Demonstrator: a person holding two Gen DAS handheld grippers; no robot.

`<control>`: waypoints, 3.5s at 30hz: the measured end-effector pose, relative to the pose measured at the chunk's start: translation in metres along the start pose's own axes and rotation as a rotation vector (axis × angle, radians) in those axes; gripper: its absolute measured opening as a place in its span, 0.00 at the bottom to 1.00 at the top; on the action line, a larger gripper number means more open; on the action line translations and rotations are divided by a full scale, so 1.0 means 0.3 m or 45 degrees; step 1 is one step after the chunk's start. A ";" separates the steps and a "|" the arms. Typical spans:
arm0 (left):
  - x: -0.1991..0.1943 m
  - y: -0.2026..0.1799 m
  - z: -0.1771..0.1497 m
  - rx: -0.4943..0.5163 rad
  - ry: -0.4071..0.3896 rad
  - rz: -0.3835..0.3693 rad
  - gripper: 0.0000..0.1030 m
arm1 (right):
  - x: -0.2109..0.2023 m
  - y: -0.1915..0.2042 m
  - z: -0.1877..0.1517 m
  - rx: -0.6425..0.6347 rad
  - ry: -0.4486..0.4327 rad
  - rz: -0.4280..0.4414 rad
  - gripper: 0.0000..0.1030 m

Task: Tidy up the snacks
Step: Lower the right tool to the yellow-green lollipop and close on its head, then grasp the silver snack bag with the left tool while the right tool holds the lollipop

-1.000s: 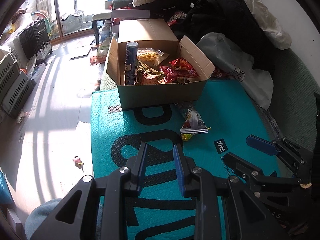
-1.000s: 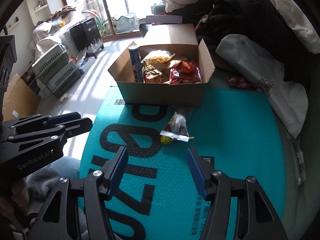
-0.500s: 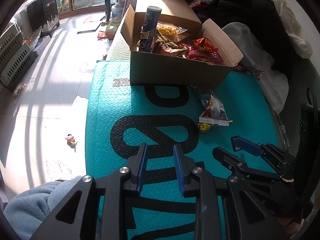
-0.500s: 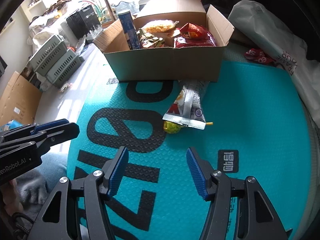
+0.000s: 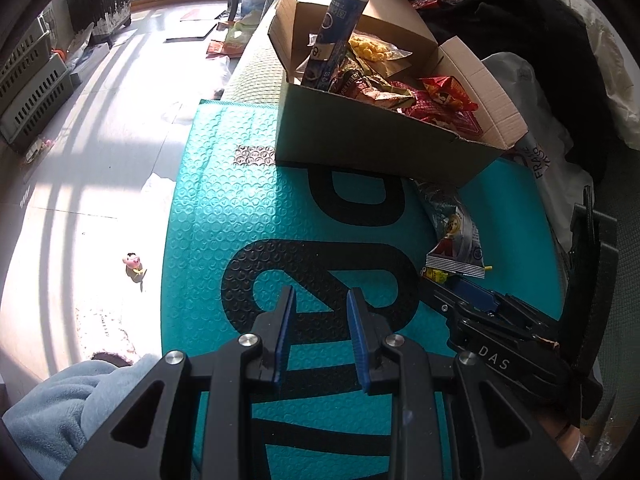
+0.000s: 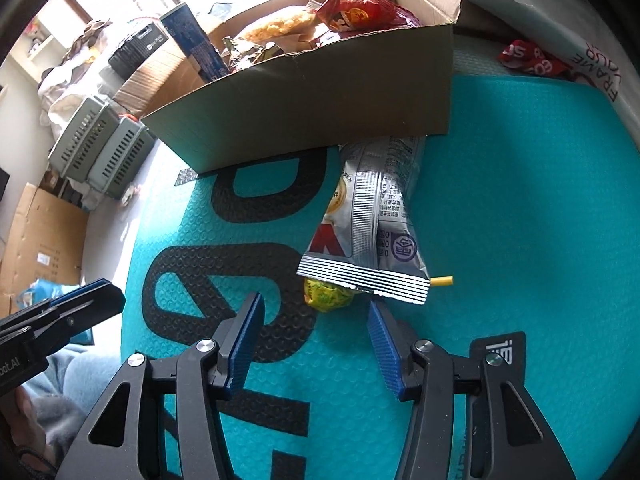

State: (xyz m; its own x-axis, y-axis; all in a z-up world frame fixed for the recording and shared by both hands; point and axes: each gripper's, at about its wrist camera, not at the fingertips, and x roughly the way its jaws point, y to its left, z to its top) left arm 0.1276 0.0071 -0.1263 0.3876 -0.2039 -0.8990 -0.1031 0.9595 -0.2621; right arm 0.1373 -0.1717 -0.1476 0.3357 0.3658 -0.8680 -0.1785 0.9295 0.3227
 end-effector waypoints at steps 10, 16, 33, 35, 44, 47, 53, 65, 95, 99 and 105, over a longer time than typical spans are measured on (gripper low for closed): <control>0.007 -0.029 0.016 0.008 -0.013 0.000 0.25 | 0.016 -0.038 0.014 0.019 -0.028 0.003 0.26; -0.003 -0.075 0.010 0.054 -0.018 -0.003 0.25 | -0.015 -0.070 -0.016 0.032 -0.032 0.027 0.25; 0.077 -0.346 0.091 0.222 -0.030 -0.144 0.25 | -0.200 -0.221 -0.072 0.070 -0.051 -0.100 0.25; 0.097 -0.373 0.116 0.234 -0.030 -0.160 0.25 | -0.209 -0.236 -0.054 0.081 -0.057 -0.105 0.25; 0.232 -0.466 0.189 0.315 0.032 -0.169 0.25 | -0.193 -0.285 0.007 0.100 -0.060 -0.152 0.25; 0.274 -0.487 0.195 0.337 0.040 -0.149 0.25 | -0.190 -0.295 0.015 0.098 -0.060 -0.160 0.25; 0.300 -0.516 0.203 0.381 0.036 -0.080 0.25 | -0.180 -0.318 0.015 0.113 -0.054 -0.170 0.25; 0.414 -0.437 0.176 0.269 0.162 0.031 0.64 | -0.158 -0.343 -0.005 0.127 -0.028 -0.180 0.25; 0.216 -0.282 -0.049 0.228 0.056 0.039 0.36 | -0.175 -0.224 -0.063 0.032 -0.013 -0.100 0.25; 0.174 -0.244 -0.097 0.204 0.048 0.063 0.36 | -0.177 -0.168 -0.101 -0.010 0.001 -0.069 0.25; 0.100 -0.192 -0.157 0.159 0.032 0.063 0.36 | -0.184 -0.091 -0.145 -0.064 0.015 -0.035 0.25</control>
State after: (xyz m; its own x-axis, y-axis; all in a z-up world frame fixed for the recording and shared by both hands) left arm 0.1021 -0.0635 -0.1546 0.3613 -0.1588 -0.9188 -0.0060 0.9850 -0.1726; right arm 0.0833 -0.2193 -0.1250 0.3301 0.3392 -0.8809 -0.2160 0.9356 0.2793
